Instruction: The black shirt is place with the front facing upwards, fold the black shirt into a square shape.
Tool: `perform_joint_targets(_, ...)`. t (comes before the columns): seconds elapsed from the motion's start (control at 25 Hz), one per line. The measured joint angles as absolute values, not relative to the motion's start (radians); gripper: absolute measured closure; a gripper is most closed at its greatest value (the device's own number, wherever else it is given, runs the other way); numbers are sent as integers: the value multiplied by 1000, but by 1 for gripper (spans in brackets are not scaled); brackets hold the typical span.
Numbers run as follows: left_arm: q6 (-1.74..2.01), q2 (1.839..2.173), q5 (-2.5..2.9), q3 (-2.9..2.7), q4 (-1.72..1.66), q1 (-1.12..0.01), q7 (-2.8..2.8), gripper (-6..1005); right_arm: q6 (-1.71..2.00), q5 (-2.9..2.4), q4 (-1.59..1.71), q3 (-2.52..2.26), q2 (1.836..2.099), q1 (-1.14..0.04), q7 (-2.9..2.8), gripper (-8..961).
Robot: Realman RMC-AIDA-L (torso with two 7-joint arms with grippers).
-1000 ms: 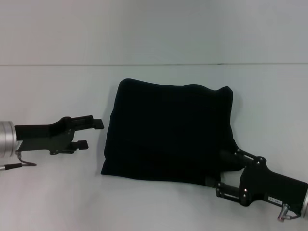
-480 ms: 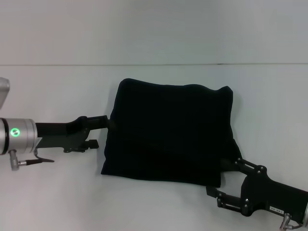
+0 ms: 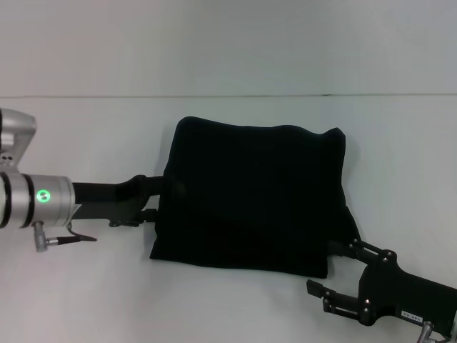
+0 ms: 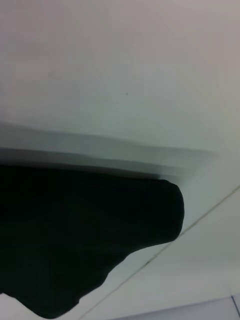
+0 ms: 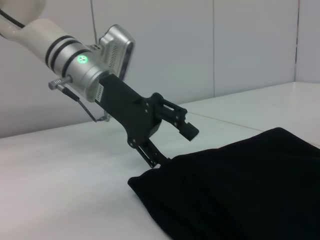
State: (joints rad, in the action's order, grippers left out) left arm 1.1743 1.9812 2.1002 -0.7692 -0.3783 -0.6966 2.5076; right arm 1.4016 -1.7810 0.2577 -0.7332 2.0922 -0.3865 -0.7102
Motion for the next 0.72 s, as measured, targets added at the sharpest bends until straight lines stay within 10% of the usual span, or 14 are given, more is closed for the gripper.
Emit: perform_joint_targets(0.72, 1125, 2003, 2099, -803, -405, -715, 2479, 253, 1404, -1781, 258, -729, 2092, -389, -713, 116)
